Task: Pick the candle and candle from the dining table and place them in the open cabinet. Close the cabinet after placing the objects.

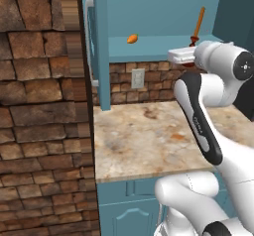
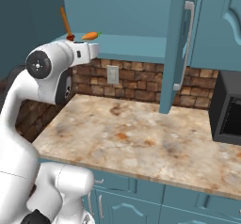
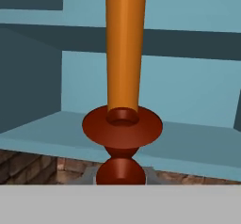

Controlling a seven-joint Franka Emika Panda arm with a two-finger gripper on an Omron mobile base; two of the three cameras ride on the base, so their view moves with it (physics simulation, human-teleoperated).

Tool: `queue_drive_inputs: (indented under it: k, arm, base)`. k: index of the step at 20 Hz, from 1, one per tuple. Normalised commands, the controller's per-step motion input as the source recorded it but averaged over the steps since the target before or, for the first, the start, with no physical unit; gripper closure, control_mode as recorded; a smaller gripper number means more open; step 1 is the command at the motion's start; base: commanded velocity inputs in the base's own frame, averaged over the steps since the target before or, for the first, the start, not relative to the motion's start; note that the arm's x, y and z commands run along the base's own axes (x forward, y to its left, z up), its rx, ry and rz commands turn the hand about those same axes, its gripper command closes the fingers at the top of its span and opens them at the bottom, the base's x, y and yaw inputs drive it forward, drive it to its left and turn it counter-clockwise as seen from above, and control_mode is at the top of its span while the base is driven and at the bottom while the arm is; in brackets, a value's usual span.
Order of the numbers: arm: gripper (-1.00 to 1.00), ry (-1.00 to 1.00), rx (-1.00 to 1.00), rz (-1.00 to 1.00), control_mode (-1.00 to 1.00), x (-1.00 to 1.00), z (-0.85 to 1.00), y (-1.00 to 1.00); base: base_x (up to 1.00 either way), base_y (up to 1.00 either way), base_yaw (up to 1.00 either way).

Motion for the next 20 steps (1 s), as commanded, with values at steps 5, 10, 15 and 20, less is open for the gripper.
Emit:
queue_drive_inputs:
  k: [5, 10, 15, 20]
  arm:
    - [1.0, 0.0, 0.0, 0.0, -1.0, 0.47, 0.0, 0.02]
    - [1.0, 0.0, 0.0, 0.0, -1.0, 0.54, 0.0, 0.09]
    - [1.0, 0.01, -0.01, 0.01, -1.0, 0.56, -0.04, 0.06]
    - [1.0, 0.03, -0.01, 0.01, -1.0, 0.53, -0.12, 0.04]
  base:
    - [0.0, 0.0, 0.0]
    - [0.0, 0.0, 0.0]
    - [0.0, 0.0, 0.0]
    - [0.0, 0.0, 0.0]
